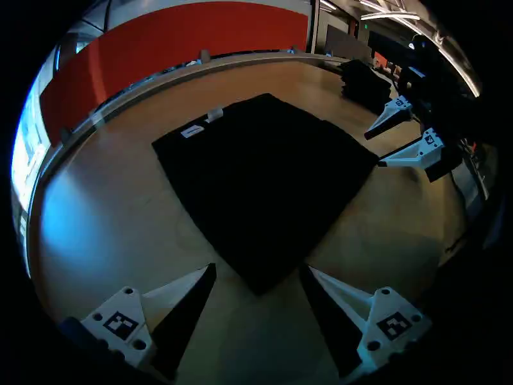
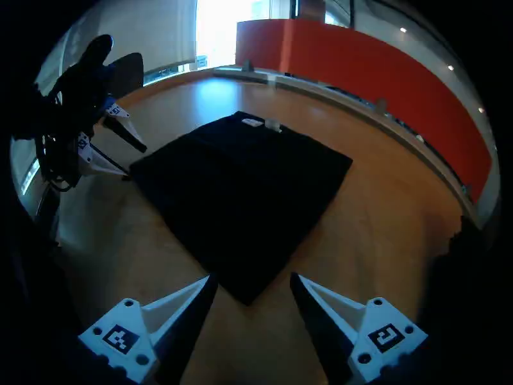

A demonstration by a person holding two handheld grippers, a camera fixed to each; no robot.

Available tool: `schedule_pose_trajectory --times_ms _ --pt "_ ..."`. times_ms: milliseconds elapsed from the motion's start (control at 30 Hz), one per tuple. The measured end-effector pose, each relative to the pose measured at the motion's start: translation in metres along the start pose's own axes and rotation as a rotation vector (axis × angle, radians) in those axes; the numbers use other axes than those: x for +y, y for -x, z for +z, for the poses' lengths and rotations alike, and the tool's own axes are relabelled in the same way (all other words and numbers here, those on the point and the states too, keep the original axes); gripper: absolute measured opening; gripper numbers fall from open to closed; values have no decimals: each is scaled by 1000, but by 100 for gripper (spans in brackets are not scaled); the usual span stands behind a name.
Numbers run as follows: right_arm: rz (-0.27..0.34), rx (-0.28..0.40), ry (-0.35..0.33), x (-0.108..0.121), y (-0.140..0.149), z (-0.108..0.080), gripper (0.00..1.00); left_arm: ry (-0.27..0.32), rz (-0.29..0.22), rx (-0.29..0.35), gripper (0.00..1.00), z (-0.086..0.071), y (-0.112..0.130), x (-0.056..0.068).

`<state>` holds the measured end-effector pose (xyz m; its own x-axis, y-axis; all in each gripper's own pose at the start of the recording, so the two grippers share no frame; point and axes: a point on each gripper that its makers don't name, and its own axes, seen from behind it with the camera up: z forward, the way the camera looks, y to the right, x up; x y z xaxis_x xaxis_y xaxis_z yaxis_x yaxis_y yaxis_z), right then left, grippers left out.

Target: Fold towel

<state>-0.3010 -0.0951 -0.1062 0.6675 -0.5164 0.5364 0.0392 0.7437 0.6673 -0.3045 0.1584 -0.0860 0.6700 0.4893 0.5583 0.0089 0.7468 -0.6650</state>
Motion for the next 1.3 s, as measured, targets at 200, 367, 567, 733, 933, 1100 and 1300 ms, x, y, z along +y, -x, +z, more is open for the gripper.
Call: schedule_pose_trajectory --times_ms 200,367,567,733,933,1100,1300 --pt "8 -2 -9 1 2 2 78 12 4 -7 91 5 1 9" --pt "-5 -6 -13 1 4 3 78 -1 11 -8 90 4 1 7" --pt "-12 -13 -18 -1 6 3 74 -8 14 -15 88 5 2 7" --pt "-8 -25 -24 -3 10 3 63 -28 6 -18 78 5 3 3" --pt "8 -27 -32 -6 10 3 55 -36 -1 -23 73 5 2 1" --pt "15 -28 -32 -6 10 3 51 -41 -4 -24 72 5 2 1" --pt "19 -28 -31 -7 9 4 34 -49 -16 -26 69 5 2 1"
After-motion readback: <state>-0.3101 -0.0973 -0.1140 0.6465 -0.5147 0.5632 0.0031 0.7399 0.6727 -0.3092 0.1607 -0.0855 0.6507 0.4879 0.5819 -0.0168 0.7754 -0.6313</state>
